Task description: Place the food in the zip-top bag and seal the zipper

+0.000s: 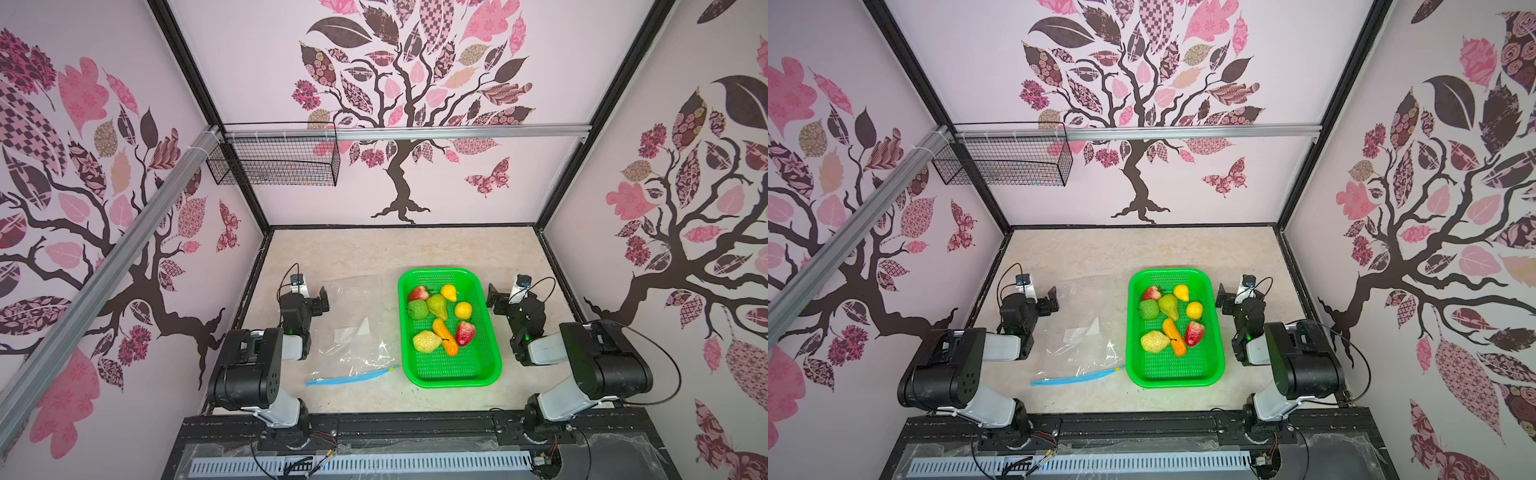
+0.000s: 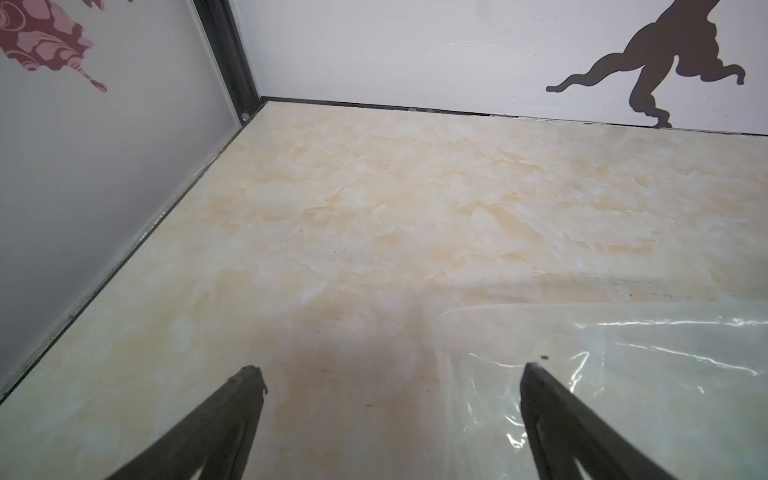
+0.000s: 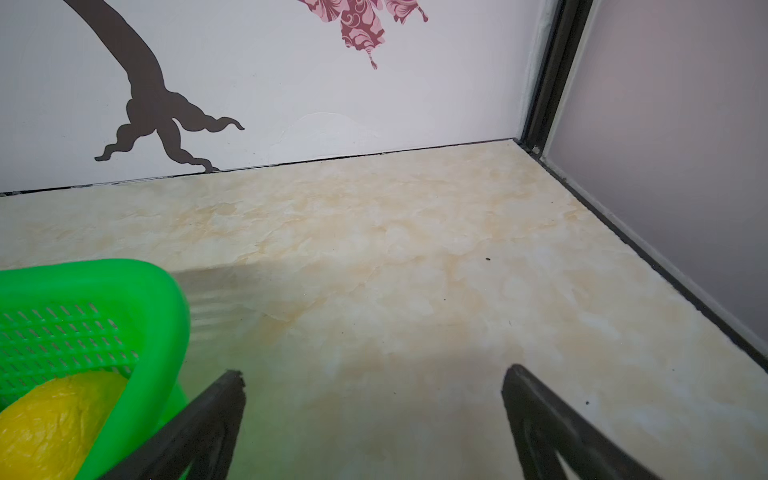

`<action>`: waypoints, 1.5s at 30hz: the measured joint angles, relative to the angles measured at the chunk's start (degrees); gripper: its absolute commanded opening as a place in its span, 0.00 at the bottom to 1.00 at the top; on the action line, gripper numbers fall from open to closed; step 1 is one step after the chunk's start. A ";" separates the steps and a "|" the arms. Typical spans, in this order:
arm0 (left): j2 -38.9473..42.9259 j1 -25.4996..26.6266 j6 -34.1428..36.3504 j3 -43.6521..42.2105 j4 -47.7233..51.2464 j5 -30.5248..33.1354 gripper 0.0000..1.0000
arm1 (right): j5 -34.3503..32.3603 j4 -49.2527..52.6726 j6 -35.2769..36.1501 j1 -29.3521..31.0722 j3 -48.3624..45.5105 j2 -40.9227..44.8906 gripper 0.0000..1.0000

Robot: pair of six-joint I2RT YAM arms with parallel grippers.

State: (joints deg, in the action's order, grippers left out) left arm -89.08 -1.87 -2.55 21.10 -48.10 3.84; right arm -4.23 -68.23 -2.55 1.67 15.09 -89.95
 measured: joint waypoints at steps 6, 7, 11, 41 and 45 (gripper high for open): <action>0.00 0.00 0.00 0.00 0.00 0.00 0.99 | 0.00 0.00 0.00 0.00 0.00 0.00 1.00; 0.00 0.00 0.00 0.00 0.00 0.00 0.99 | 0.00 0.00 0.00 0.00 0.00 0.00 1.00; 0.00 0.00 0.00 0.00 0.00 0.00 0.99 | 0.00 0.00 0.00 0.00 0.00 0.00 1.00; 7.08 0.00 -0.68 11.32 17.55 2.25 0.99 | -2.40 9.81 -0.42 0.07 2.43 8.33 1.00; 9.66 0.02 -3.08 15.30 25.35 3.61 0.99 | -4.50 21.16 -3.82 0.09 9.99 12.70 0.96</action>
State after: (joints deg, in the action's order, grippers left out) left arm -79.42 -1.85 -5.63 36.40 -22.74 7.44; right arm -8.73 -47.07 -6.37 1.76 25.08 -77.25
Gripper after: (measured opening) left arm 0.987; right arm 0.972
